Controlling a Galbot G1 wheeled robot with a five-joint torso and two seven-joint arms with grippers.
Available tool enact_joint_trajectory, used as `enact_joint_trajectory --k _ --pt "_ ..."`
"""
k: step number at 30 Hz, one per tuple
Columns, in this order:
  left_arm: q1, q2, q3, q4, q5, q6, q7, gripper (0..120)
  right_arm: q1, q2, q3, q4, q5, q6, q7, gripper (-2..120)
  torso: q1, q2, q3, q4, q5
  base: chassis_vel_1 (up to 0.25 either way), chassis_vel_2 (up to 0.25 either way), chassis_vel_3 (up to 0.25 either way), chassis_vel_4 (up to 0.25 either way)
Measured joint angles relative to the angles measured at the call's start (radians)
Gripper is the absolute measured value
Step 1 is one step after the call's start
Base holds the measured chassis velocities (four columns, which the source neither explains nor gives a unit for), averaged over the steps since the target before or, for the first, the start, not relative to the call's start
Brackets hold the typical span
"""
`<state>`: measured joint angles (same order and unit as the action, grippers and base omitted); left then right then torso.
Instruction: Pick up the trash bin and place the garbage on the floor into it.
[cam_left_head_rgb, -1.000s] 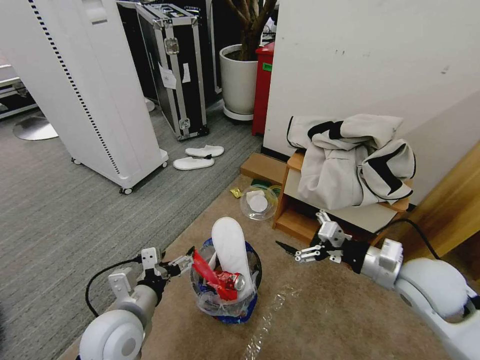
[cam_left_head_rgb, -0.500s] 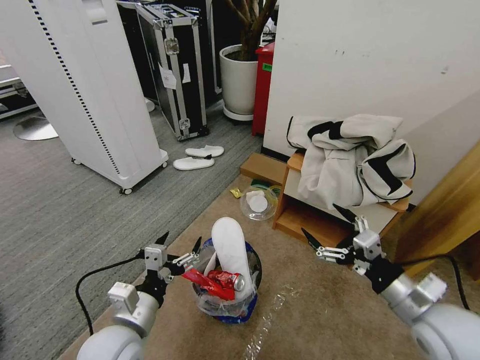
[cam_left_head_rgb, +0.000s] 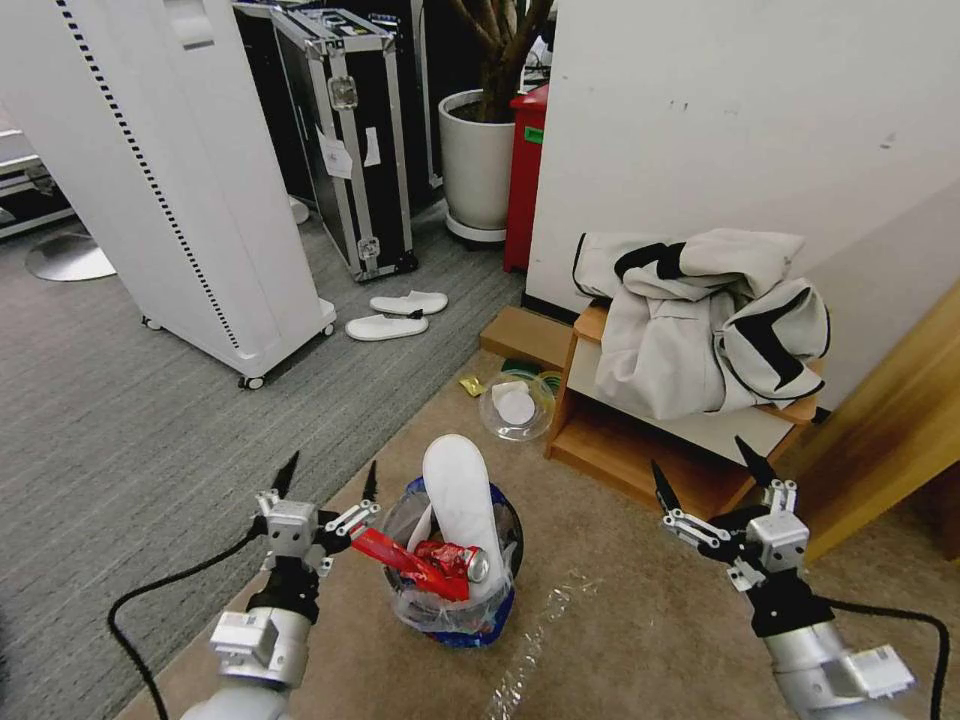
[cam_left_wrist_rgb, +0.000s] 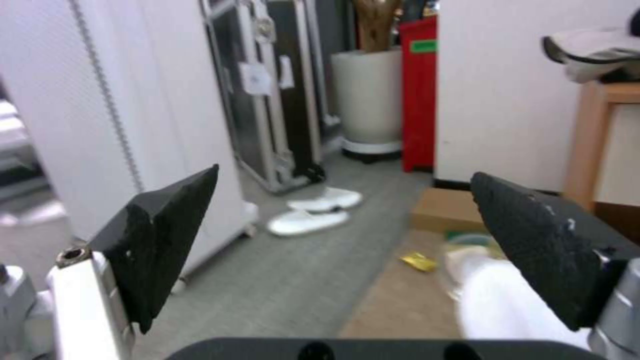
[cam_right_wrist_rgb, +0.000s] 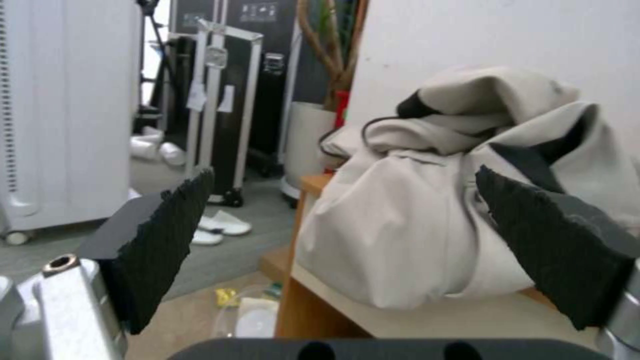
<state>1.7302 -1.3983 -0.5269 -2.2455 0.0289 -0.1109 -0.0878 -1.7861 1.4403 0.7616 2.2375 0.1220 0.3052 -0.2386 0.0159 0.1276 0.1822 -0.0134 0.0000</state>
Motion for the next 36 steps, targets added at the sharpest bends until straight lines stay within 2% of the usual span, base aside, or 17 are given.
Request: enact_joint_trajectory --k 6,12,15,22,36 --pt "0.009 -0.042 -0.042 -0.022 0.032 -0.03 -0.068 100 -0.019 0.092 0.024 -0.003 -0.076 0.067 0.013 100 0.0 0.0 0.0 -0.0003 0.0 0.0 0.0 0.0 0.0" --pt "0.031 -0.079 -0.091 -0.036 0.056 -0.066 -0.086 100 -0.044 0.147 0.035 -0.003 -0.108 0.11 0.015 100 0.0 0.0 0.0 0.0 0.0 0.0 0.0 0.0 0.0" --pt "0.038 -0.085 -0.1 -0.038 0.064 -0.072 -0.085 100 -0.043 0.167 0.041 -0.003 -0.11 0.113 0.014 100 0.0 0.0 0.0 -0.0001 0.0 0.0 0.0 0.0 0.0" --pt "0.053 -0.088 -0.103 -0.043 0.078 -0.075 -0.078 100 -0.04 0.173 0.045 -0.005 -0.107 0.115 0.01 100 0.0 0.0 0.0 -0.0001 0.0 0.0 0.0 0.0 0.0" --pt "0.077 -0.097 -0.067 -0.066 0.111 -0.063 -0.074 100 -0.044 0.169 0.037 -0.003 -0.101 0.138 0.0 100 0.0 0.0 0.0 -0.0001 0.0001 0.0 0.0 0.0 0.0"
